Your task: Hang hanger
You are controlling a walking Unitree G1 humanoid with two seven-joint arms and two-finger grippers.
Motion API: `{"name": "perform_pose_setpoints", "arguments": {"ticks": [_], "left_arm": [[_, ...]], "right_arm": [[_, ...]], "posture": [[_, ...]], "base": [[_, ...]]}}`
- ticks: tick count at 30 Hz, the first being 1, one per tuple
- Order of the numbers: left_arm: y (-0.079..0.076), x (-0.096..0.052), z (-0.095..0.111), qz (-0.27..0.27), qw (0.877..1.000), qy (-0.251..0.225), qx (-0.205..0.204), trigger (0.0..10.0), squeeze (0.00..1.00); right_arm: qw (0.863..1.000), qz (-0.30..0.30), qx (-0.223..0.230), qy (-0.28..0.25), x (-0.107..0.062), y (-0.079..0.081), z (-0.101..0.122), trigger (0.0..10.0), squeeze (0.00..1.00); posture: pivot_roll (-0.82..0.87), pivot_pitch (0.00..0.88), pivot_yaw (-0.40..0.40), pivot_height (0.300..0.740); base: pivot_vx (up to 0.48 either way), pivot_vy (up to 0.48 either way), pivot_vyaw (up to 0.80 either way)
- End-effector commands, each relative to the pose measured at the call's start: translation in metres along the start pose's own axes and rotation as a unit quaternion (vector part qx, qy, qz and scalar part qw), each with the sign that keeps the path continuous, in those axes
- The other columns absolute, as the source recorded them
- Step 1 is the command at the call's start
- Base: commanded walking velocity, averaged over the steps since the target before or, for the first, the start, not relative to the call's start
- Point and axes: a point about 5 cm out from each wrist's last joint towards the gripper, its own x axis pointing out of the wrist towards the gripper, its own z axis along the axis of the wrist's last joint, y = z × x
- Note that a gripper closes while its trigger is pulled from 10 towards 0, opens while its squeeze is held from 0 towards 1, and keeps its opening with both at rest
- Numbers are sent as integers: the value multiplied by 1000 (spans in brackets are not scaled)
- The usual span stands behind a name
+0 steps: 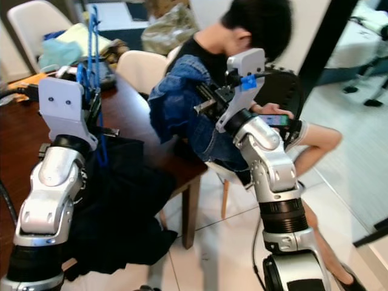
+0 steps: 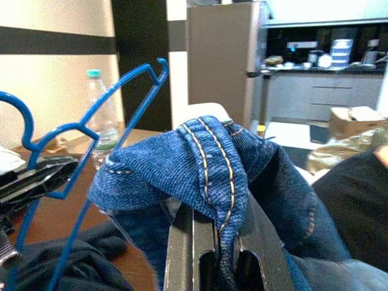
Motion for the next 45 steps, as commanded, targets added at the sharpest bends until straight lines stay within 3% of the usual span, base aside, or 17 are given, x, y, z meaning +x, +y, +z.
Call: {"name": "perform_pose_setpoints", "arguments": {"ticks": [1,13,23,24,26,28,31,33,36,41,45], "left_arm": [[5,2,8,17,999,-16,30,10000,0],[9,5,17,19,997,-41,65,10000,0],[-5,11,20,-16,998,-47,29,10000,0],[-4,17,26,-26,996,-70,43,10000,0],[-4,17,26,-26,996,-70,43,10000,0],[3,34,49,-33,988,-140,62,10000,0],[6,41,58,-32,984,-165,63,10000,0],[8,53,78,-28,977,-208,46,10000,0],[7,59,86,-27,974,-221,26,10000,0],[0,61,87,-52,976,-211,-13,10000,0],[-7,59,79,-66,980,-186,-20,10000,0]], "right_arm": [[999,18,-4,-37,1,5,16,10000,0],[998,29,13,-56,6,11,20,10000,0],[996,82,24,-40,12,38,9,10000,0],[995,85,25,-36,12,41,7,10000,0],[995,85,25,-36,12,41,7,10000,0],[995,88,30,-31,13,44,3,10000,0],[995,89,32,-30,13,45,1,10000,0],[995,87,35,-28,14,46,-1,10000,0],[996,82,36,-25,15,47,-3,10000,0],[999,33,13,41,17,44,-24,10000,0],[996,12,-7,90,16,41,-40,10000,0]], "posture": [[88,122,-59,740],[93,125,-60,740],[87,129,-58,740],[90,129,-59,740],[90,129,-59,740],[101,126,-63,740],[101,126,-63,740],[100,122,-62,740],[100,122,-62,740],[100,123,-62,740],[100,123,-62,740]], "base": [[0,0,681],[0,0,680],[0,0,679],[0,0,681],[0,0,681],[0,0,681],[0,0,681],[0,0,681],[0,0,681],[0,0,93],[0,0,0]]}}
